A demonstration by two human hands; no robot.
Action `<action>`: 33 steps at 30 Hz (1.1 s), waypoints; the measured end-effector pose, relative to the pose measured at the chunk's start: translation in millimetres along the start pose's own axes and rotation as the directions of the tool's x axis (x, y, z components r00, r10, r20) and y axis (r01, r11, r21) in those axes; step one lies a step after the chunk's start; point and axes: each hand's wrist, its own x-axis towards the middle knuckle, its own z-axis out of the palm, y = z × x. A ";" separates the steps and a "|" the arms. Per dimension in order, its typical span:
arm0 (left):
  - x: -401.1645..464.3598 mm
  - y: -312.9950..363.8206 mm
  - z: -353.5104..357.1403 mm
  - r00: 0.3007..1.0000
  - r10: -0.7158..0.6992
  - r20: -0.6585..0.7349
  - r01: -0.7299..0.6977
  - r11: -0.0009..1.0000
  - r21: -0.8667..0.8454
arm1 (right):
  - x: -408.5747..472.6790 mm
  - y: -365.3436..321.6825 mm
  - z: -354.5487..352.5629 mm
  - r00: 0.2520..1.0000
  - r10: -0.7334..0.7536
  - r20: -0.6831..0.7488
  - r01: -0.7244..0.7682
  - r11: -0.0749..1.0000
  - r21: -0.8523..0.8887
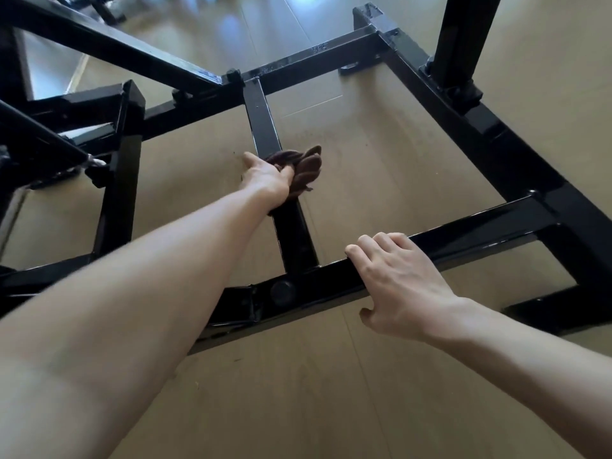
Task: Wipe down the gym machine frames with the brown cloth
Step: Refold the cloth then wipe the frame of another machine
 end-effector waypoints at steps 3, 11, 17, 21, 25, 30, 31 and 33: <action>11.3 8.0 -2.1 1.000 -0.016 -0.023 0.016 1.000 0.006 | 1.0 0.2 0.2 1.000 -0.005 0.018 0.005 1.000 -0.003; -85.9 -43.3 4.7 0.980 0.105 0.171 -0.131 0.980 0.149 | -2.6 -5.1 -2.7 1.000 0.012 -0.006 -0.012 1.000 -0.015; -87.2 -38.9 9.8 0.984 0.094 0.148 -0.117 0.981 0.156 | -2.4 -7.3 6.4 0.986 0.073 -0.152 -0.071 0.997 0.014; -21.8 -12.1 5.0 0.997 0.047 0.062 -0.053 0.993 0.107 | -1.8 -6.9 15.4 0.971 0.062 -0.231 -0.059 0.998 0.022; 43.1 16.9 -2.9 1.000 -0.002 -0.019 0.003 0.997 0.071 | 1.7 -3.3 22.3 0.956 0.050 -0.287 -0.042 0.999 0.034; 59.7 26.9 -4.3 0.996 0.006 -0.086 0.003 0.994 0.105 | 3.4 -4.8 20.8 0.956 0.066 -0.287 -0.059 0.998 0.036; 52.4 23.4 -4.7 0.997 0.013 -0.077 -0.003 0.993 0.117 | 3.4 -6.0 19.0 0.961 0.065 -0.270 -0.058 0.998 0.034; 29.6 12.6 -4.5 0.999 0.030 -0.041 -0.025 0.992 0.126 | 2.5 -7.7 14.2 0.971 0.068 -0.229 -0.064 0.998 0.022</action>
